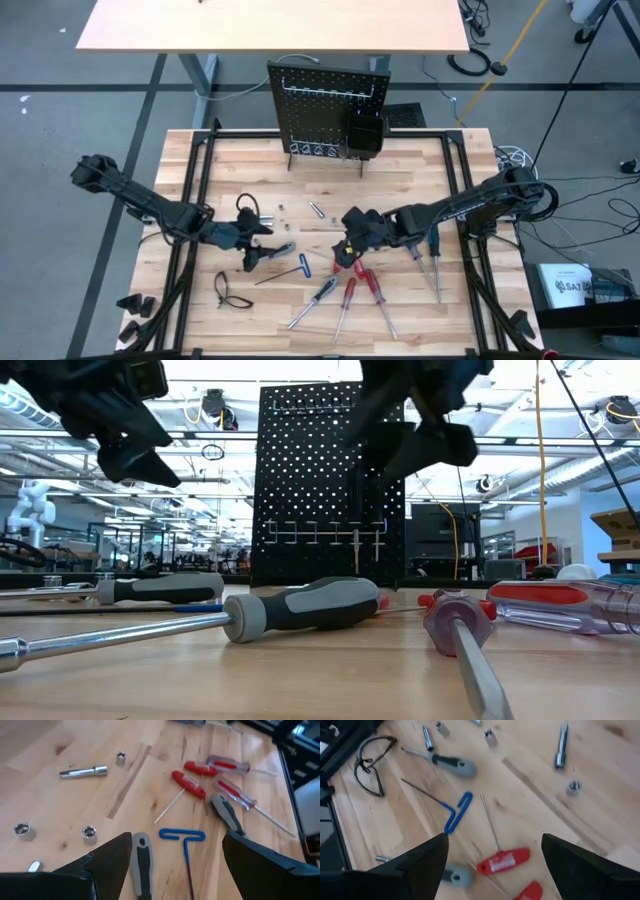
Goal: Hang tools onto peg board
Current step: Hang the gray-black screwdriver on the pegboard
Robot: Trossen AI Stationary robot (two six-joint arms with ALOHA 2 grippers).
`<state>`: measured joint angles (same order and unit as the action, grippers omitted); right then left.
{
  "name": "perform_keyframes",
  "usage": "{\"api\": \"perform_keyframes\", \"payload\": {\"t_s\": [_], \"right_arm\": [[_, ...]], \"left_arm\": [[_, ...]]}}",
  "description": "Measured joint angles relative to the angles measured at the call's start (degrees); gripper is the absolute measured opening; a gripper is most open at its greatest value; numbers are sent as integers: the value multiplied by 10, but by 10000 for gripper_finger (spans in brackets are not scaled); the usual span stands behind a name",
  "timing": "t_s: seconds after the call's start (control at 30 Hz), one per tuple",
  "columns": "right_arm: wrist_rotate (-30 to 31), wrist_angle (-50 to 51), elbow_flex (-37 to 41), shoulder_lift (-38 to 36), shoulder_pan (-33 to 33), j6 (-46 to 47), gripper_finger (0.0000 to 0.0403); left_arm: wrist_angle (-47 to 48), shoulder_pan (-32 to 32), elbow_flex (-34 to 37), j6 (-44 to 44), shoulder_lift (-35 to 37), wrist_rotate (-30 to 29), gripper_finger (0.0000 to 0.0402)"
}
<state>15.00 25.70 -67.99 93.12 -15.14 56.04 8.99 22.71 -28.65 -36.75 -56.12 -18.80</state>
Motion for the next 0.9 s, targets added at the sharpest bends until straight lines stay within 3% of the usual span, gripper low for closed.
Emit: {"api": "perform_keyframes", "payload": {"t_s": [0.3,0.47,0.63,0.9], "right_arm": [[0,35,0,0,-33,33,310],[-5,85,0,0,-52,22,310],[-20,106,0,0,-68,2,310],[-19,123,0,0,-101,-29,310]], "left_arm": [[-19,-43,2,-3,0,-13,310],[-79,-48,2,-6,0,-16,310],[-121,-48,2,-77,0,-51,310],[-162,-28,2,-183,0,-54,310]]}}
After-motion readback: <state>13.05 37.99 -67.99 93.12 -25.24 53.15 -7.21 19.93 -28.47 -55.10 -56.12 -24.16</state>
